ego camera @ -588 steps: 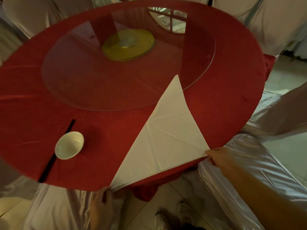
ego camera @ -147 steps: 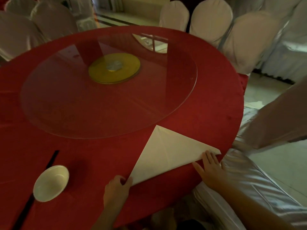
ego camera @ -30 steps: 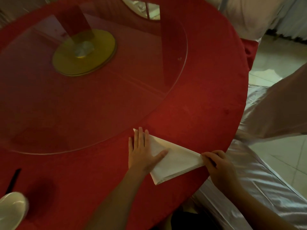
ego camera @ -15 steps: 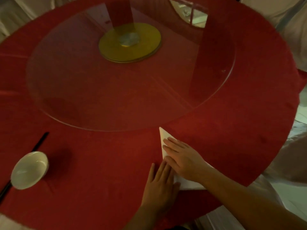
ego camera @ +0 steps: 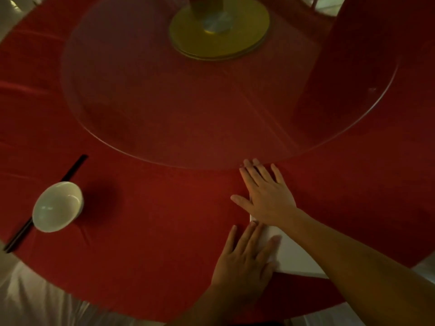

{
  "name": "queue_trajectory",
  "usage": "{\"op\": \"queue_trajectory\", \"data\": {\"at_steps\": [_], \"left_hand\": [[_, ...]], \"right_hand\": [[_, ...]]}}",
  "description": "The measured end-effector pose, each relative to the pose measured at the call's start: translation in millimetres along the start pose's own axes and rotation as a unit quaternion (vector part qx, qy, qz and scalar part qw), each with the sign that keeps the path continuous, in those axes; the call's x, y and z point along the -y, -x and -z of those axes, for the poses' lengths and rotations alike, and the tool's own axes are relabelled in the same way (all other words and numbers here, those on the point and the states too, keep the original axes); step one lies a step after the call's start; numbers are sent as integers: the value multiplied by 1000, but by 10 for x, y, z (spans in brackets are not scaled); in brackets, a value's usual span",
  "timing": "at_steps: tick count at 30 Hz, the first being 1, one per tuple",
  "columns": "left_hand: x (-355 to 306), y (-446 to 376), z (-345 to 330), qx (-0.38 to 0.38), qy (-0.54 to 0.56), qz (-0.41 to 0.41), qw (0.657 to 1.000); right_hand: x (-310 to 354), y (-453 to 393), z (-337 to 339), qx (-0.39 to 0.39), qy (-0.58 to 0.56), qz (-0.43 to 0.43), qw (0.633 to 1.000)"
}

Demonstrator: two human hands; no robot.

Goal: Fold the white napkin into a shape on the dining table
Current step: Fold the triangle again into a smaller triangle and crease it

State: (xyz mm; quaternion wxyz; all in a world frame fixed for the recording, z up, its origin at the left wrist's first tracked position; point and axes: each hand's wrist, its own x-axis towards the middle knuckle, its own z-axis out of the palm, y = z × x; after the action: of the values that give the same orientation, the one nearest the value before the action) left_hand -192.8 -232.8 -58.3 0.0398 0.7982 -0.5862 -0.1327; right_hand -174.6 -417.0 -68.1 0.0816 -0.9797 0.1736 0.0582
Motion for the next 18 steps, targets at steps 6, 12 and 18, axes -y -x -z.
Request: {"op": "queue_trajectory", "data": {"at_steps": [6,12,18], "left_hand": [[-18,25,94,32,-21,-9,999],[23,-2,253,61,-64,-34,995],[155,-314,415,-42,-38,-14,998]], "right_hand": [[-29,24,90,38,-20,17,999],[169,609,214,-2,-102,-54,993],[434,1319,111,-55,-206,-146,966]]}}
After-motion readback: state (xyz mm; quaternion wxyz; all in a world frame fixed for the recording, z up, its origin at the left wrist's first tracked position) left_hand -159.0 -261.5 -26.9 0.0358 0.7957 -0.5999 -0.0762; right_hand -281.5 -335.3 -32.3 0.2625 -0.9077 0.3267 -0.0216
